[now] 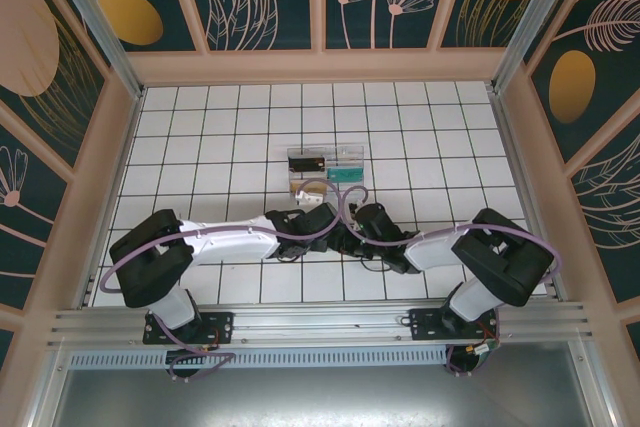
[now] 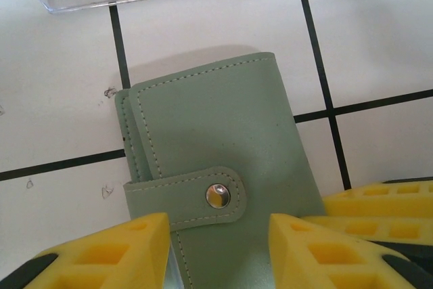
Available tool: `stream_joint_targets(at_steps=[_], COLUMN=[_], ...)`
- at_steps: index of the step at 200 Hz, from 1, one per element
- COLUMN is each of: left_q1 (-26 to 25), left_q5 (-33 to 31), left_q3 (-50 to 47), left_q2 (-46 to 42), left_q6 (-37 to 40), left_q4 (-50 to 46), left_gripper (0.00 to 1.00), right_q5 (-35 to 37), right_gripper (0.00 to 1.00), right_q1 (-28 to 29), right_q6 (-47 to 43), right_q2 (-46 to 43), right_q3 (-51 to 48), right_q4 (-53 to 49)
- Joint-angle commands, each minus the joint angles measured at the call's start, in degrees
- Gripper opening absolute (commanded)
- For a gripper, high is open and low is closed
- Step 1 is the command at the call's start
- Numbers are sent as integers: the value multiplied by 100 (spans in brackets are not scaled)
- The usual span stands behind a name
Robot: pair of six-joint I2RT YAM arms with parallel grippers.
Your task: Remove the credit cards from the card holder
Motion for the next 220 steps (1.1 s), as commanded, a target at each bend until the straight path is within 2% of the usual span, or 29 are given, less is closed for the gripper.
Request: stream_joint_targets(at_steps=[1,39,76,104,129,172,220], left_q1=[85,85,70,-74,-199,-317,-332], left_q5=[-186,-51,113,118,76,-28,-51], left_q3=[-191,-20,143,241,441,805,1057], left_q2=[95,121,249,226,269,706,1065], left_q6=[-99,-9,81,109,98,115,115], left_q4=[237,231,249,172,-4,-467,-807], left_gripper=[44,44,44,45,44,42,39], right_q5=[43,216,212,371,681,1171,1142], right_gripper=[25,28,28,45,45,48,48], right_q1=[76,93,123,214,225,156,76], right_q6=[-139,-165,-228,-170,-84,-120,-38], right_q2=[-248,-1125,-1361,-1547,-2168,-3435,-3764], right_q3=[-466,-744,-933,-1092,-1299,-1468,-1657], right_q4=[-549,-523,-430,-235,-327,-1321,-1442])
